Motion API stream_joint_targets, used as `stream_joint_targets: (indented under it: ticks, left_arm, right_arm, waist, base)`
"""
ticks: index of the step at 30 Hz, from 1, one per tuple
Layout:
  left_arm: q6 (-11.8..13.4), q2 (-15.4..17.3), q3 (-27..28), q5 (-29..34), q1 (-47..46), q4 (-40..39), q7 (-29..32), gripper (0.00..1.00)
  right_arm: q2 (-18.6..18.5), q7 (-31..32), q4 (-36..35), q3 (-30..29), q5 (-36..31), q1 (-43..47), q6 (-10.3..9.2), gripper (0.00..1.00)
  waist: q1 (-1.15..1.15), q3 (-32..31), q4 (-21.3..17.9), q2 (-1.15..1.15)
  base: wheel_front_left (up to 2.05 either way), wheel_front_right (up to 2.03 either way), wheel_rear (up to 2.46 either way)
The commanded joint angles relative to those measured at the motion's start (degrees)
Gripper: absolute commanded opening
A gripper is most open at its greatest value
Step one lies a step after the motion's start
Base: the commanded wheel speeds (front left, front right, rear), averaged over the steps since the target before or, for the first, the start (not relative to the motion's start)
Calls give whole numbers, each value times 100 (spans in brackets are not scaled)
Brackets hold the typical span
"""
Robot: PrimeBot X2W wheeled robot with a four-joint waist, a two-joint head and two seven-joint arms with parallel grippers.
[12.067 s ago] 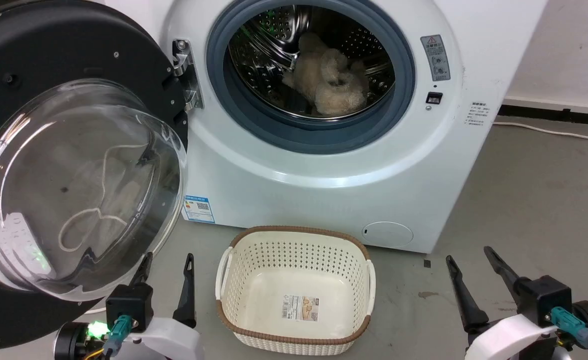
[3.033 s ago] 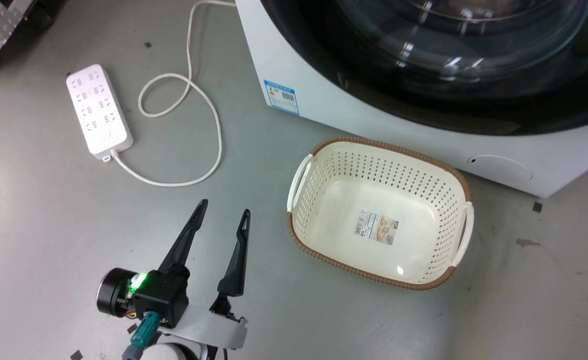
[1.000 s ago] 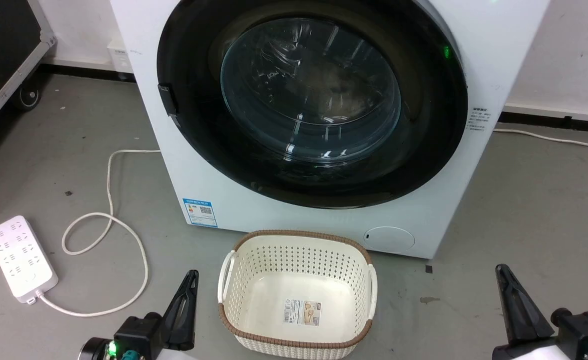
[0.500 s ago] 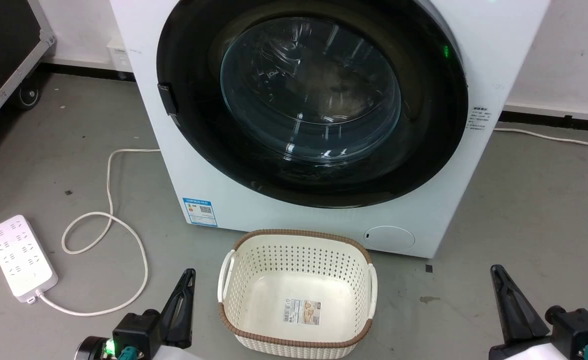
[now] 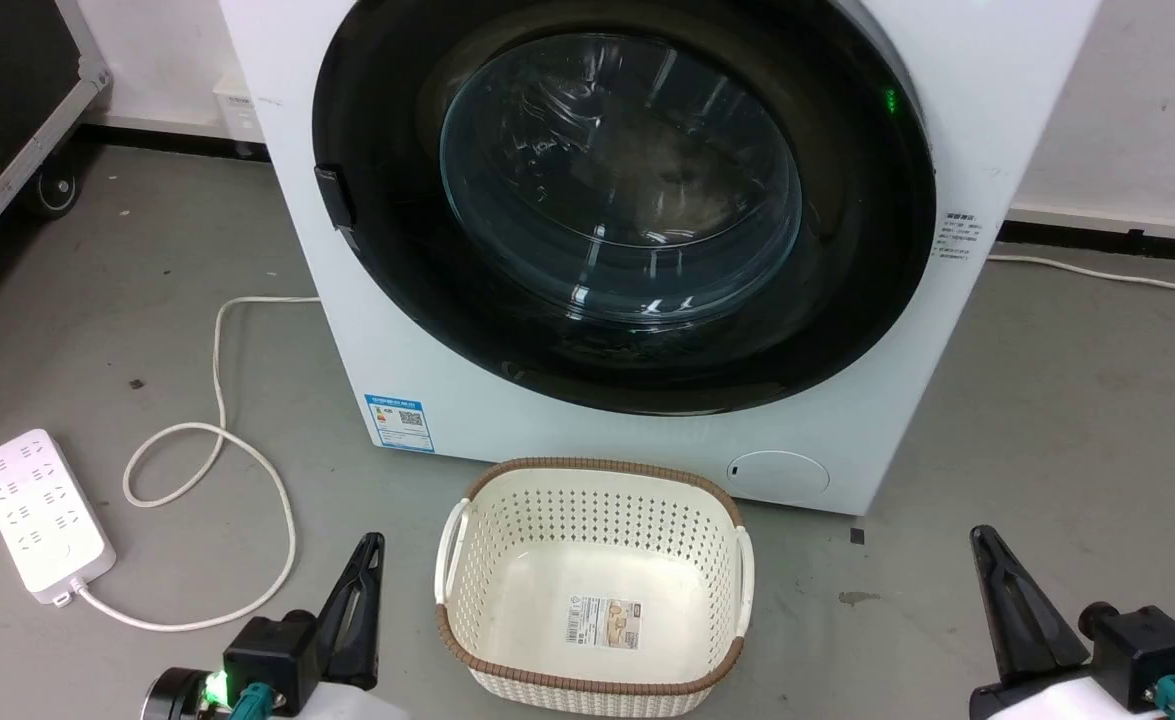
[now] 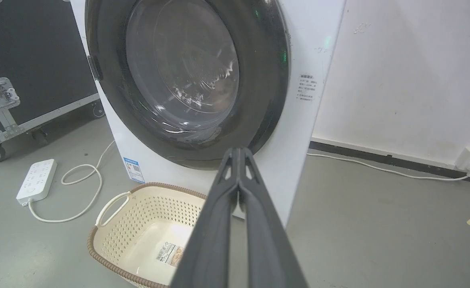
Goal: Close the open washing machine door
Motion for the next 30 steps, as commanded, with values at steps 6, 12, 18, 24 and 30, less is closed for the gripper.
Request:
stream_joint_targets:
  ticks: [6, 12, 18, 24, 30]
  left_arm:
    - [49, -27, 34, 71, -70, -70, 107, 0]
    - [82, -33, 59, 104, -87, -105, 189, 0]
    - [110, -38, 80, 131, -101, -135, 259, 0]
    - [138, -44, 102, 159, -116, -165, 330, 0]
    - [166, -49, 124, 187, -130, -195, 400, 0]
  right_arm:
    - [22, 92, -51, 36, -58, -107, -2, 0]
    - [25, 171, -65, 65, -70, -135, -2, 0]
    - [28, 239, -77, 90, -80, -158, -2, 0]
    - [31, 307, -89, 114, -90, -182, -2, 0]
    - [34, 375, -102, 139, -99, -206, -2, 0]
  waist:
    - [0, 6, -3, 0]
    - [0, 11, -7, 0]
    - [0, 16, -9, 0]
    - [-1, 21, -12, 0]
    - [-1, 26, -15, 0]
  base:
    - [0, 0, 0]
    - [0, 0, 0]
    - [0, 0, 0]
    - [0, 0, 0]
    - [0, 0, 0]
